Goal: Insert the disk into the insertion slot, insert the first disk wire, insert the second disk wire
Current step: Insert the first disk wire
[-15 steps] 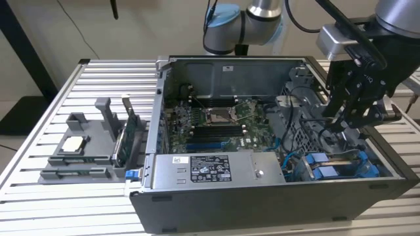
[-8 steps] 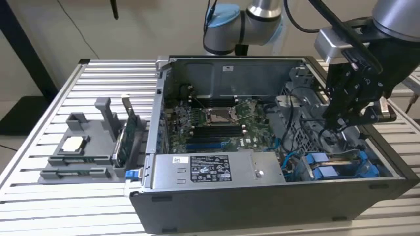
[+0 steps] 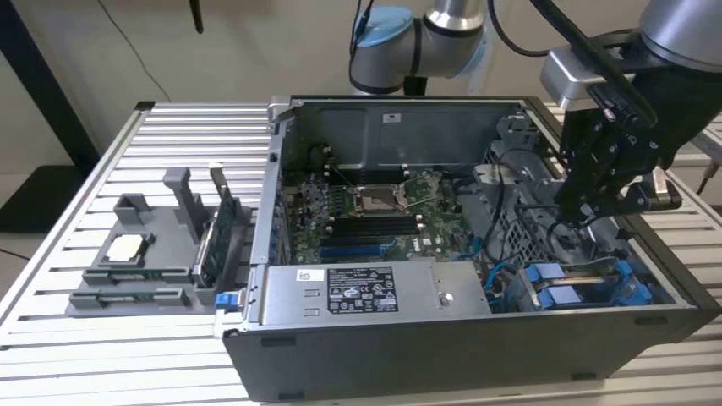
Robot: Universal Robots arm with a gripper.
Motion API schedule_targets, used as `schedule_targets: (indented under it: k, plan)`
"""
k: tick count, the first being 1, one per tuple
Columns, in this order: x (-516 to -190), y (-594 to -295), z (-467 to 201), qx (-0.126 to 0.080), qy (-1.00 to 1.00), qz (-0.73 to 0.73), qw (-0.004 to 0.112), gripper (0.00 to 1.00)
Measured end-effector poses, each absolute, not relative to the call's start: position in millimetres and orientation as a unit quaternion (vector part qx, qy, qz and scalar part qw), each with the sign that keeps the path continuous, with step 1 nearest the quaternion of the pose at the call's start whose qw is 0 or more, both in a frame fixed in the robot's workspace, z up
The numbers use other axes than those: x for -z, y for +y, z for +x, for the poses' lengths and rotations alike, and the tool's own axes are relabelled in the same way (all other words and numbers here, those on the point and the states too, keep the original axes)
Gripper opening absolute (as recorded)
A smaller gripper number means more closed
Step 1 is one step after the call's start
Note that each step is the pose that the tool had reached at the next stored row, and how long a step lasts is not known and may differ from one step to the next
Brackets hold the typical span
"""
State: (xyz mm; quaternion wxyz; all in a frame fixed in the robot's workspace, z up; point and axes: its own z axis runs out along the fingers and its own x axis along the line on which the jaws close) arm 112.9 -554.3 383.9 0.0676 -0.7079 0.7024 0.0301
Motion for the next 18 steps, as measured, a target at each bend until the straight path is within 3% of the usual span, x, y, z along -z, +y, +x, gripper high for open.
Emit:
schedule_targets:
  k: [10,12,18]
  plan:
    - [-383.9,-554.3,109.6,-0.030,0.702,-0.708,0.068,0.31]
    - [-383.9,-554.3,109.5,-0.030,0.702,-0.708,0.068,0.22]
    - [-383.9,-554.3,109.4,-0.030,0.702,-0.708,0.068,0.19]
